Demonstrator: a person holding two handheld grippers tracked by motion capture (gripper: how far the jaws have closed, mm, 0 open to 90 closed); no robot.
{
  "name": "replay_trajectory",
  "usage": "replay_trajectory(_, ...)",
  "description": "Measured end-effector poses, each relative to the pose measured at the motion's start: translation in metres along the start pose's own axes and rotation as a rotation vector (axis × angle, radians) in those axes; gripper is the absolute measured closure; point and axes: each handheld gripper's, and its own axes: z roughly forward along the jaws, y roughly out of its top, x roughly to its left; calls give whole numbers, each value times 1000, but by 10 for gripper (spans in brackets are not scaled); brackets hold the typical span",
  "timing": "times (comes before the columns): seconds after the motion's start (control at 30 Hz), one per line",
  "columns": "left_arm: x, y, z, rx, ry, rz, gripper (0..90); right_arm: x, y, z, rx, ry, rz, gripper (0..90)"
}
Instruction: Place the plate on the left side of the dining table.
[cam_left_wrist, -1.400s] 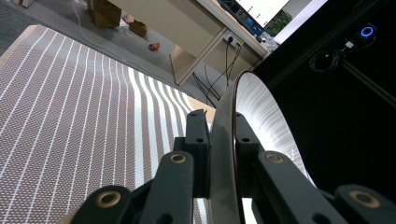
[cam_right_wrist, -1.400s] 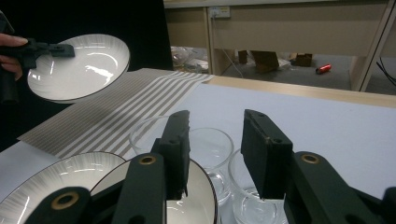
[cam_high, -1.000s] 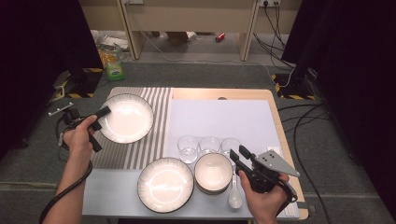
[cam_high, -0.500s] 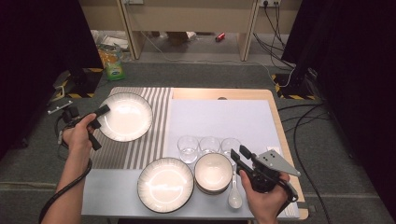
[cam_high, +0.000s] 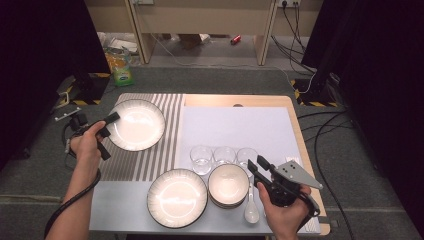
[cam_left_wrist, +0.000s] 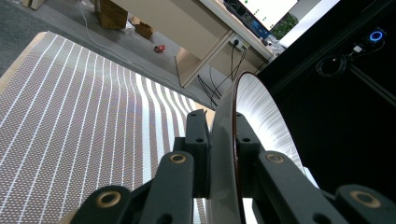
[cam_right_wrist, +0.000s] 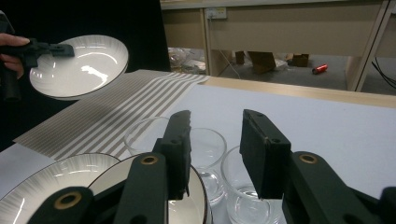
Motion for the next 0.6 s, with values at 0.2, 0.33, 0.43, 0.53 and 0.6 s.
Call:
replay_trajectory(0.2,1,0,3,1,-2,0,809,0,0,0,7,-2,7,632)
replay_trajectory(0.33,1,1,3,1,-1,-5,809,0,0,0,7,-3,5,632)
replay_trajectory(0.43,1,2,3,0,2,-6,809,0,0,0,7,-2,5,632)
replay_trajectory(0.53,1,3,3,-3,4,-5,809,0,0,0,7,-1,11,632)
replay_trajectory(0.6,2,4,3,-5,3,-9,809,-1,0,0,5,0,15,632)
